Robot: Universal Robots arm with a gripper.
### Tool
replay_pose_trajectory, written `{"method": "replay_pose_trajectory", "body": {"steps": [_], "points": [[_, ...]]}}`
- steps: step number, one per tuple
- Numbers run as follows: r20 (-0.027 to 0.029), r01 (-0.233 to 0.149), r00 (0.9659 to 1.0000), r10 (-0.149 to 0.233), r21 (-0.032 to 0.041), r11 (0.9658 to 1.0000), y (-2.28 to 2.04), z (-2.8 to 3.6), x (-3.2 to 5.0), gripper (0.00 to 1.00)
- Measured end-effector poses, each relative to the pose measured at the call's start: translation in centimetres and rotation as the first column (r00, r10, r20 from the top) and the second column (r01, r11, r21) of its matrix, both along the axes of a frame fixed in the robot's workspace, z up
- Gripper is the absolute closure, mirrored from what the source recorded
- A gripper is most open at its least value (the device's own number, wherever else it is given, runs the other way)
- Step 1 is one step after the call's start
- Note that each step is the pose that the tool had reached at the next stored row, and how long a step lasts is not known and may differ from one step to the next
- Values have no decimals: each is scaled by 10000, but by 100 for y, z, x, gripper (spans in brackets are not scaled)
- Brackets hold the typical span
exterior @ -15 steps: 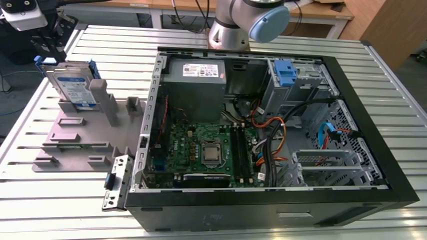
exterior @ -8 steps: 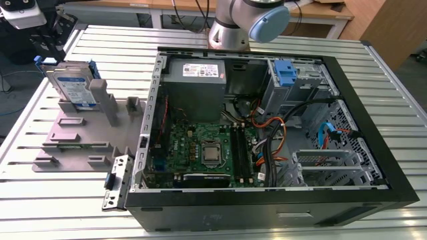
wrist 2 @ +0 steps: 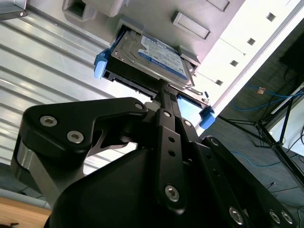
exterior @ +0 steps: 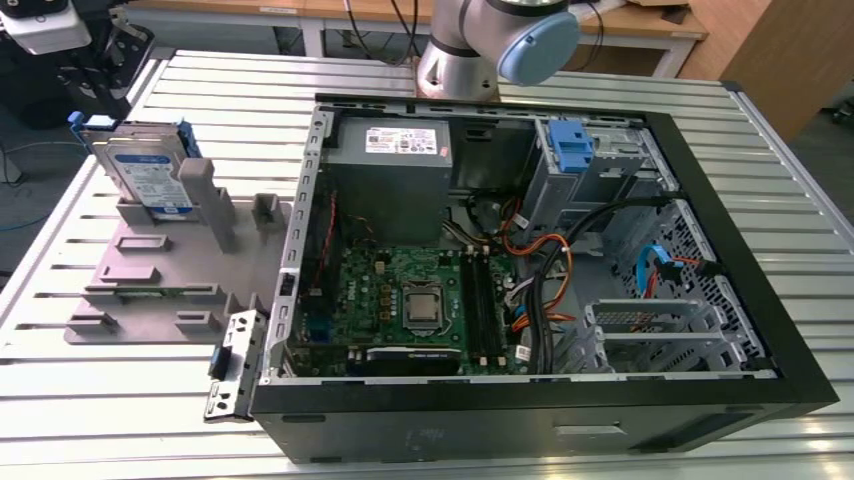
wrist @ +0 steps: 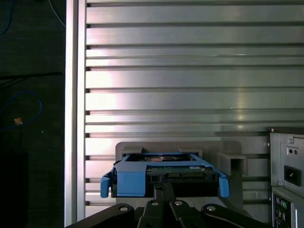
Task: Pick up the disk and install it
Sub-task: 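Pick up the disk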
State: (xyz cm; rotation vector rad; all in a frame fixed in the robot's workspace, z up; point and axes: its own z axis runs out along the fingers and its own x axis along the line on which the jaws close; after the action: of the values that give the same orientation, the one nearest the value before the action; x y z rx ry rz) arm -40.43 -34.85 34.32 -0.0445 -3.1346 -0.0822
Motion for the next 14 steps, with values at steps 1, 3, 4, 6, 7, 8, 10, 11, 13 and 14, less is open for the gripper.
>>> {"method": "replay_pose_trajectory", "body": {"steps": [1, 3, 4, 6, 7, 8, 10, 11, 13, 14], "points": [[0, 0, 10000, 0, -1, 10000, 0, 0, 0, 89], [0, -57, 10000, 57, 0, 10000, 0, 0, 0, 89], [0, -144, 9999, 144, 0, 9999, 0, 0, -1, 89], [0, -430, 9991, 430, 0, 9991, 0, 0, -1, 89], [0, -616, 9981, 616, -1, 9981, 0, 0, 0, 89], [0, -791, 9969, 791, 0, 9969, 0, 0, 0, 89], [1, -1149, 9934, 1149, 0, 9934, 0, -1, 0, 89], [0, -1327, 9912, 1327, 0, 9912, 0, -1, 0, 89], [0, -1683, 9857, 1683, 0, 9857, 0, -2, 0, 89], [0, -1871, 9823, 1871, 0, 9823, 0, -2, 0, 89]]}}
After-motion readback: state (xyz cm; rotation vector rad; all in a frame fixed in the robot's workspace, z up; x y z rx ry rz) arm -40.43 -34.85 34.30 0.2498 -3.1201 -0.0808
